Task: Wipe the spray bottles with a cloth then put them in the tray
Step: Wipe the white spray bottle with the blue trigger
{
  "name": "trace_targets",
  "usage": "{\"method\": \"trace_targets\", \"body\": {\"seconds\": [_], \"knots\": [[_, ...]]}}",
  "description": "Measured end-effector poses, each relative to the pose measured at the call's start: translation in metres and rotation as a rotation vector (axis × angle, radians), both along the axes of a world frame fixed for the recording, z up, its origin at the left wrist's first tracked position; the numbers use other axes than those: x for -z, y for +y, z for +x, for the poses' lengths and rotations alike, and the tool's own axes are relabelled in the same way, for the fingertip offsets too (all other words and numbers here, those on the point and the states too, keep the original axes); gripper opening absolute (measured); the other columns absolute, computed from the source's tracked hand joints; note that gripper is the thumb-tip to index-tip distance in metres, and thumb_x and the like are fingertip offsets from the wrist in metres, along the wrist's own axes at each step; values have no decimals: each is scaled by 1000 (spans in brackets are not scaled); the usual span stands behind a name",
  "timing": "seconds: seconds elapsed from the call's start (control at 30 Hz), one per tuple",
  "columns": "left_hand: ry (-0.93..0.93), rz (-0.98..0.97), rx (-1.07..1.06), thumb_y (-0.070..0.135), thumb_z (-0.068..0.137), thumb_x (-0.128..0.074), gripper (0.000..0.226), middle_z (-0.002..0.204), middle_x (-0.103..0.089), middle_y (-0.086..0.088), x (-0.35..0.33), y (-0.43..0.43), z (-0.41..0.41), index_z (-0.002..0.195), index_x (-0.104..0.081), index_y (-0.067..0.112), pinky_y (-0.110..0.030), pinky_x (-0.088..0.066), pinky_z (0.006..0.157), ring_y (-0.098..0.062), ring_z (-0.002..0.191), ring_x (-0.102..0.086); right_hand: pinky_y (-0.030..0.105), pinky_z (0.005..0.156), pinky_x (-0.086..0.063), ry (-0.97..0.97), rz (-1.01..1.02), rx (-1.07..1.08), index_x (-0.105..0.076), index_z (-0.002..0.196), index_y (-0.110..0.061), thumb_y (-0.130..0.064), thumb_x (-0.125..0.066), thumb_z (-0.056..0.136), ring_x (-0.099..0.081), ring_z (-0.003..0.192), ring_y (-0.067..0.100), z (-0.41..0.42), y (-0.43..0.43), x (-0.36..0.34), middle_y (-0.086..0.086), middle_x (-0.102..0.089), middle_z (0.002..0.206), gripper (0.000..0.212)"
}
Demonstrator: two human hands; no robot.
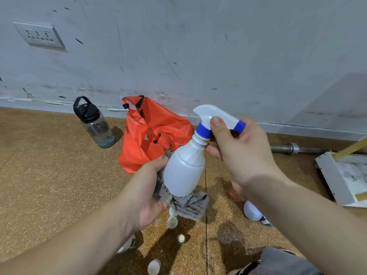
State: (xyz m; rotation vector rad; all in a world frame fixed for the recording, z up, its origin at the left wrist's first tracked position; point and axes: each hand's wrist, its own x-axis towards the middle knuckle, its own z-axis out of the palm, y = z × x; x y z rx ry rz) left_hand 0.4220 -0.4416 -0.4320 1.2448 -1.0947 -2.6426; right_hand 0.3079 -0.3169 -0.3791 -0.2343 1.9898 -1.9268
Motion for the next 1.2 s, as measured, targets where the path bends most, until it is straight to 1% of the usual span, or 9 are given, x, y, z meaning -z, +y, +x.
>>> {"method": "trace_targets", "body": {"seconds": [0.1, 0.2, 0.33, 0.47, 0.57, 0.7, 0.77, 1.03, 1.2], "knots": [[-94, -299, -30, 8, 99, -57, 27, 96, -74, -32, 5, -1, -2, 115, -76, 17, -47, -55, 67, -39, 72, -66, 62, 90, -58, 4, 31, -17, -67, 93, -22, -33, -72, 96, -76, 92, 35, 5, -1, 6, 9, -78, 91, 13], [-75, -652, -73, 9, 104, -49, 33, 59, -61, -5, 1, 3, 0, 117, -73, 28, -29, -40, 50, -23, 48, -48, 63, 92, -57, 4, 12, -41, -66, 91, -24, -34, -72, 96, -74, 97, 38, 8, -1, 2, 14, -76, 94, 12], [288, -942, 24, 13, 107, -51, 32, 113, -73, 29, -26, 16, 8, 123, -69, 34, -7, -47, 88, 13, 106, -64, 66, 86, -57, 3, 0, -86, -66, 97, -17, -44, -74, 85, -73, 96, 41, 14, -3, 1, 16, -77, 92, 30], [292, -759, 72, 12, 108, -45, 43, 112, -75, 28, -27, 7, -1, 103, -77, 40, -11, -48, 95, 10, 110, -66, 65, 86, -59, -27, 46, -121, -66, 98, -12, -38, -75, 90, -76, 91, 35, 19, -2, 7, 12, -78, 94, 28], [145, -516, 123, 19, 108, -47, 37, 120, -76, 2, 17, -17, -1, 91, -78, 27, -9, -52, 77, -4, 87, -72, 58, 89, -60, -39, 52, -138, -69, 99, -15, -29, -73, 95, -77, 91, 29, 16, 2, 4, 6, -79, 96, 16], [-77, -239, 205, 26, 98, -61, 30, 74, -74, -14, 32, -19, 7, 90, -78, 3, -28, -56, 63, -21, 59, -71, 51, 88, -62, -47, 30, -164, -69, 105, -15, -27, -72, 96, -78, 91, 19, 12, 5, -1, 0, -80, 98, 16], [-135, -76, 220, 28, 94, -64, 25, 82, -69, -17, 19, -6, 5, 97, -76, 6, -32, -53, 63, -28, 65, -66, 45, 89, -63, -67, 8, -178, -68, 108, -15, -24, -69, 97, -78, 92, 14, 11, 7, -4, -3, -80, 100, 15], [205, -765, 24, 24, 110, -43, 32, 112, -77, 11, -43, 6, -1, 118, -74, 31, -20, -57, 86, -4, 105, -72, 56, 93, -59, 31, 116, -210, -69, 99, -20, -30, -78, 91, -76, 97, 28, 8, 6, 1, 4, -79, 96, 16], [172, -951, 81, 37, 102, -57, 19, 81, -71, 2, -58, -10, -2, 103, -75, 30, -20, -50, 64, -7, 69, -62, 56, 95, -57, 116, 158, -306, -72, 102, -21, -40, -78, 83, -76, 97, 23, 5, 8, 0, 2, -79, 98, 28]]}}
